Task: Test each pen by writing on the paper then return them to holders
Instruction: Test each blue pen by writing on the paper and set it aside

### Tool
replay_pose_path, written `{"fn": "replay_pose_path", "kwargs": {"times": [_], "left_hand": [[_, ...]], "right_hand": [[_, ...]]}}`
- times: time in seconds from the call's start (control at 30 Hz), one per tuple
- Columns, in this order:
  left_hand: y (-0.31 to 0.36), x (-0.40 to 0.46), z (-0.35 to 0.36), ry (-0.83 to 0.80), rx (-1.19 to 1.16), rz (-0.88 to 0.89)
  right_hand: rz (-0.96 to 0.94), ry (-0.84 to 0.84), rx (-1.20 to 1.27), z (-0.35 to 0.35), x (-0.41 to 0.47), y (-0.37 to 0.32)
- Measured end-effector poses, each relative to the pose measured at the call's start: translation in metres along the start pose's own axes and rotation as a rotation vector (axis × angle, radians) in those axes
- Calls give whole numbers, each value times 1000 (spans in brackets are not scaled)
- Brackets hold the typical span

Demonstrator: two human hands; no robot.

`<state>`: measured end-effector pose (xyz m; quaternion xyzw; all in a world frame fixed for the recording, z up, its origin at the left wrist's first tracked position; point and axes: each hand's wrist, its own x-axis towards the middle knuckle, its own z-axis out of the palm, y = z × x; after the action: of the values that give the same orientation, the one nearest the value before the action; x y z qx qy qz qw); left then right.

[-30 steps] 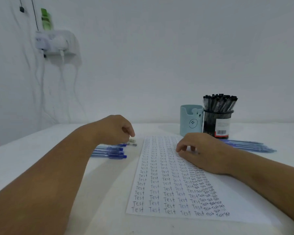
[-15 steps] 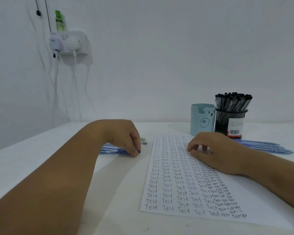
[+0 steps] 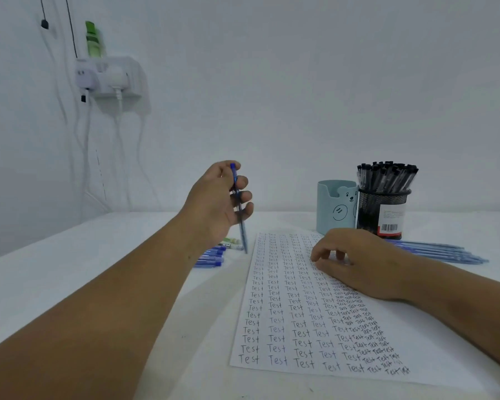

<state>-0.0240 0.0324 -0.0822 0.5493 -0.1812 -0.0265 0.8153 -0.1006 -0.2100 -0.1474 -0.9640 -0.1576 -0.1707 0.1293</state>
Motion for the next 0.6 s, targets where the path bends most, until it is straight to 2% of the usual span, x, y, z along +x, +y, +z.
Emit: {"fn": "replay_pose_path", "kwargs": {"times": [0.07,0.13,0.27,0.47,0.53,0.6], "left_hand": [[-7,1,5,22,-302,-125],[-13,0,8,33,-439,-180],[-20,-5,13,72,-468,-175],[-24,-11,19,35,-516,-114],[-27,-11,22,28,-545,-124],[-30,-12,25,26,-585,-139]], "right_hand": [[10,-2,7,0,0,0],[16,-4,10,0,0,0],[7,-5,-9,1,0,0],[51,16,42,-1,-2,-1],[88,64,132,-4,-5,-4],[40,166,165,-7,-7,-7]]}}
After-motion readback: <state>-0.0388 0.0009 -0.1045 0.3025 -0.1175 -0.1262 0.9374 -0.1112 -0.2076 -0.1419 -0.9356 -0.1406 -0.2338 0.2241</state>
